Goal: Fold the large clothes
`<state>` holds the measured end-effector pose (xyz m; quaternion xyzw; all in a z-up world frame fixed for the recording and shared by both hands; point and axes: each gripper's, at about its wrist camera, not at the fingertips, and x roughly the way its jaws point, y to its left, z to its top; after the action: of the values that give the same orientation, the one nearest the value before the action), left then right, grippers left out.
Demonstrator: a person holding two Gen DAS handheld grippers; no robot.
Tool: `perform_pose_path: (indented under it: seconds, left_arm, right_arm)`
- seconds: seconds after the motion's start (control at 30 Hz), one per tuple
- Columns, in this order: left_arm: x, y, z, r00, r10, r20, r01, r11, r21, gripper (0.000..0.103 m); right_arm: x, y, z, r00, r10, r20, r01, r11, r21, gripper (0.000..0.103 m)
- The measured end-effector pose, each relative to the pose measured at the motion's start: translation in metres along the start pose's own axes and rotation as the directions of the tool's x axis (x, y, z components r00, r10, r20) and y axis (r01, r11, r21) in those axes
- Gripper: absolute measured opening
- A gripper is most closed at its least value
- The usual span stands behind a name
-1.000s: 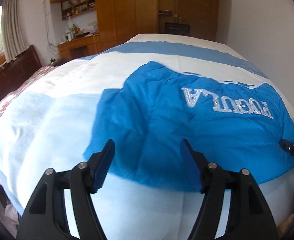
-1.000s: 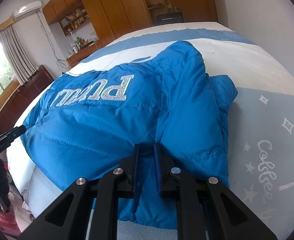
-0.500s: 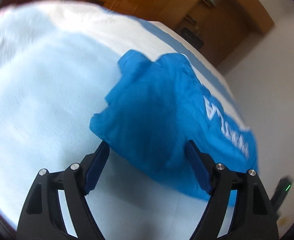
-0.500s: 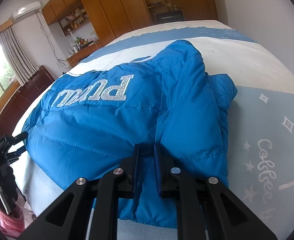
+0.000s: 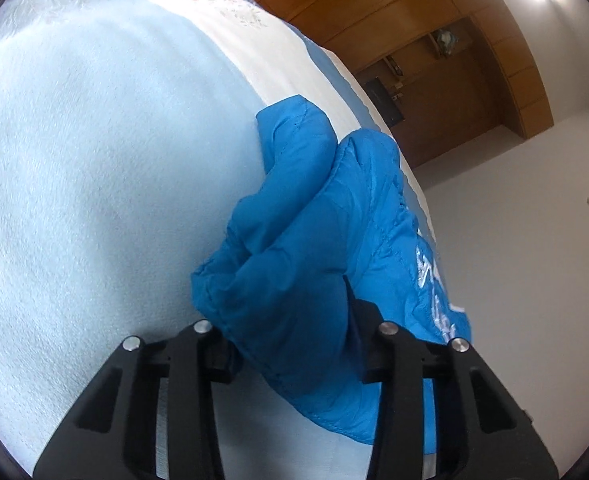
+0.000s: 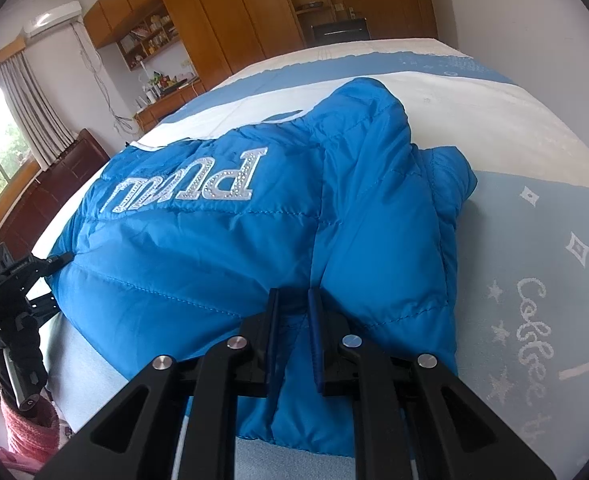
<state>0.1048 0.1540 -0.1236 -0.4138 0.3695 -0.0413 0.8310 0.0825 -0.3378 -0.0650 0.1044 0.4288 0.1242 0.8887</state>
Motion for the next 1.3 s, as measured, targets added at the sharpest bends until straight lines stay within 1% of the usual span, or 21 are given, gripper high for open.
perform_pose_path:
  seconds: [0.17, 0.23, 0.27, 0.3, 0.33, 0.37, 0.43, 0.57, 0.63, 0.67, 0.7, 0.77, 0.83, 0.87, 0.93, 1.0, 1.17, 1.23, 1.27, 1.3]
  left_arm:
    - [-0.003, 0.003, -0.004, 1.000, -0.008, 0.006, 0.008, 1.000, 0.011, 0.037]
    - [-0.004, 0.000, 0.002, 1.000, -0.011, 0.009, 0.010, 0.999, 0.030, 0.035]
    - [-0.005, -0.003, 0.004, 1.000, -0.019, 0.012, 0.018, 0.999, 0.036, 0.034]
    - [-0.008, -0.006, 0.005, 0.999, -0.028, 0.016, 0.027, 0.999, 0.046, 0.032]
    - [-0.012, -0.009, 0.009, 0.999, -0.033, 0.019, 0.032, 0.998, 0.055, 0.030]
    - [-0.016, -0.016, 0.011, 0.999, -0.040, 0.029, 0.038, 0.996, 0.077, 0.029]
    - [-0.024, -0.035, 0.013, 0.998, -0.042, 0.054, 0.034, 0.990, 0.134, 0.027]
    - [-0.037, -0.081, 0.012, 0.993, -0.071, 0.091, 0.047, 0.968, 0.248, 0.026]
    - [-0.041, -0.107, 0.009, 0.991, -0.095, 0.098, 0.061, 0.950, 0.307, 0.025]
    - [-0.043, -0.125, 0.007, 0.989, -0.115, 0.097, 0.076, 0.936, 0.343, 0.025]
    - [-0.043, -0.135, 0.005, 0.987, -0.127, 0.094, 0.084, 0.927, 0.364, 0.025]
    - [-0.042, -0.163, -0.002, 0.985, -0.152, 0.086, 0.102, 0.899, 0.425, 0.025]
    - [-0.037, -0.193, -0.013, 0.981, -0.182, 0.065, 0.129, 0.866, 0.482, 0.024]
    - [-0.035, -0.203, -0.017, 0.980, -0.191, 0.054, 0.139, 0.854, 0.501, 0.024]
    - [-0.026, -0.228, -0.030, 0.976, -0.216, 0.017, 0.172, 0.820, 0.546, 0.024]
    - [-0.014, -0.246, -0.042, 0.974, -0.226, -0.022, 0.197, 0.794, 0.575, 0.024]
    - [0.030, -0.281, -0.075, 0.969, -0.211, -0.128, 0.243, 0.734, 0.634, 0.023]
    - [0.047, -0.288, -0.092, 0.968, -0.183, -0.171, 0.250, 0.717, 0.651, 0.022]
    - [0.055, -0.290, -0.098, 0.967, -0.169, -0.190, 0.253, 0.713, 0.654, 0.022]
    - [0.069, -0.292, -0.103, 0.965, -0.149, -0.218, 0.257, 0.716, 0.649, 0.022]
  right_arm:
    - [0.000, -0.002, 0.000, 1.000, 0.006, 0.002, -0.006, 1.000, 0.014, 0.013]
    - [-0.001, -0.001, 0.002, 1.000, 0.010, -0.008, -0.010, 1.000, 0.010, 0.013]
    - [-0.003, -0.002, 0.004, 1.000, 0.017, -0.013, -0.017, 1.000, 0.013, 0.014]
    - [-0.005, -0.004, 0.006, 0.999, 0.034, -0.019, -0.033, 0.999, 0.024, 0.017]
    - [-0.008, -0.006, 0.009, 0.998, 0.062, -0.030, -0.061, 0.998, 0.031, 0.018]
    - [-0.013, -0.007, 0.011, 0.996, 0.083, -0.040, -0.082, 0.996, 0.028, 0.019]
    - [-0.025, -0.010, 0.016, 0.995, 0.098, -0.027, -0.097, 0.995, 0.032, 0.019]
    - [-0.058, -0.021, 0.027, 0.996, 0.076, 0.035, -0.077, 0.997, 0.023, 0.019]
    - [-0.071, -0.029, 0.031, 0.996, 0.065, 0.055, -0.067, 0.997, 0.030, 0.019]
    - [-0.077, -0.033, 0.032, 0.996, 0.056, 0.065, -0.058, 0.998, 0.034, 0.019]
    - [-0.083, -0.037, 0.033, 0.996, 0.037, 0.079, -0.040, 0.999, 0.035, 0.019]
    - [-0.092, -0.041, 0.034, 0.995, 0.010, 0.094, -0.013, 0.999, 0.034, 0.019]
    - [-0.097, -0.044, 0.033, 0.995, -0.001, 0.102, -0.003, 0.999, 0.041, 0.019]
    - [-0.099, -0.047, 0.032, 0.995, -0.005, 0.105, 0.000, 0.999, 0.046, 0.019]
    - [-0.103, -0.051, 0.029, 0.994, -0.011, 0.106, 0.005, 0.998, 0.056, 0.019]
    - [-0.105, -0.055, 0.026, 0.994, -0.013, 0.105, 0.006, 0.998, 0.066, 0.019]
    - [-0.114, -0.065, 0.023, 0.995, -0.028, 0.098, 0.019, 0.995, 0.094, 0.019]
    - [-0.116, -0.068, 0.021, 0.995, -0.033, 0.097, 0.023, 0.995, 0.100, 0.019]
    - [-0.116, -0.069, 0.020, 0.995, -0.032, 0.095, 0.022, 0.994, 0.104, 0.019]
    - [-0.117, -0.070, 0.019, 0.995, -0.030, 0.090, 0.020, 0.994, 0.108, 0.019]
